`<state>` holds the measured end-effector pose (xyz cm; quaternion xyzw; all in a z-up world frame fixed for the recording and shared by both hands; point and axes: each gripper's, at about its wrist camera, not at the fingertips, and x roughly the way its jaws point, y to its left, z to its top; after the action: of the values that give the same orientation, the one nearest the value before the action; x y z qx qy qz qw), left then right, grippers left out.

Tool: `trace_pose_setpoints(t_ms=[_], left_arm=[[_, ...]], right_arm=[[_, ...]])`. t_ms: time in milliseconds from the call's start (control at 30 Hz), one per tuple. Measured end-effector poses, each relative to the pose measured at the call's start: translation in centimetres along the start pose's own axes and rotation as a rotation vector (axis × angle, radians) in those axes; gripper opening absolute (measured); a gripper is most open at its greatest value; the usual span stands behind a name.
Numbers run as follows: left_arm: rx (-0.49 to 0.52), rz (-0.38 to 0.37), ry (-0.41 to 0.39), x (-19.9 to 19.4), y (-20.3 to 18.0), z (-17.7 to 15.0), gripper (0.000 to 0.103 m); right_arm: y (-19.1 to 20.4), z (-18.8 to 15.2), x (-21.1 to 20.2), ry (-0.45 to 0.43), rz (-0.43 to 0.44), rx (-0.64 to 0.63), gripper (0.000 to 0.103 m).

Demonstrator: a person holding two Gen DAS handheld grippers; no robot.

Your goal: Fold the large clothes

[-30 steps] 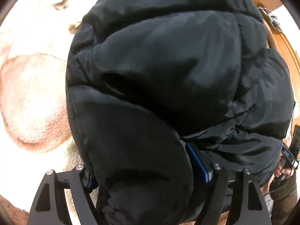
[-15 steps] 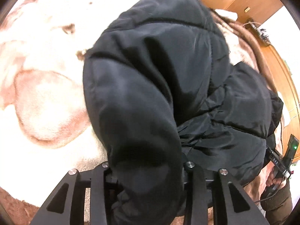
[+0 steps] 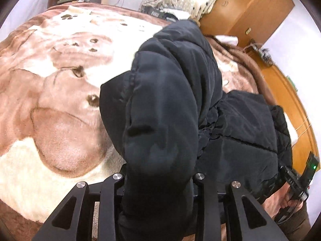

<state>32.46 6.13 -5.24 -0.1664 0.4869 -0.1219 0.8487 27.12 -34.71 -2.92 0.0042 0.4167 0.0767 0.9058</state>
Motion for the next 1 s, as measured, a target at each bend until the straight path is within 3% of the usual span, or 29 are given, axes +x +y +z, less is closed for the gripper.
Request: trace_pose_setpoints(t_ms=[400,1000], left_arm=[[-0.038,0.020,-0.125,-7.0,5.9,-1.0,0.032],[-0.184,0.129,-0.222,-13.4,17.9,-2.0,0.032]], right_arm=[[5.5,2.7,-0.2,-0.105,0.057,-0.062,0.023],[16.3,4.2,2.4,-0.132,0.194,-0.125,0.023]])
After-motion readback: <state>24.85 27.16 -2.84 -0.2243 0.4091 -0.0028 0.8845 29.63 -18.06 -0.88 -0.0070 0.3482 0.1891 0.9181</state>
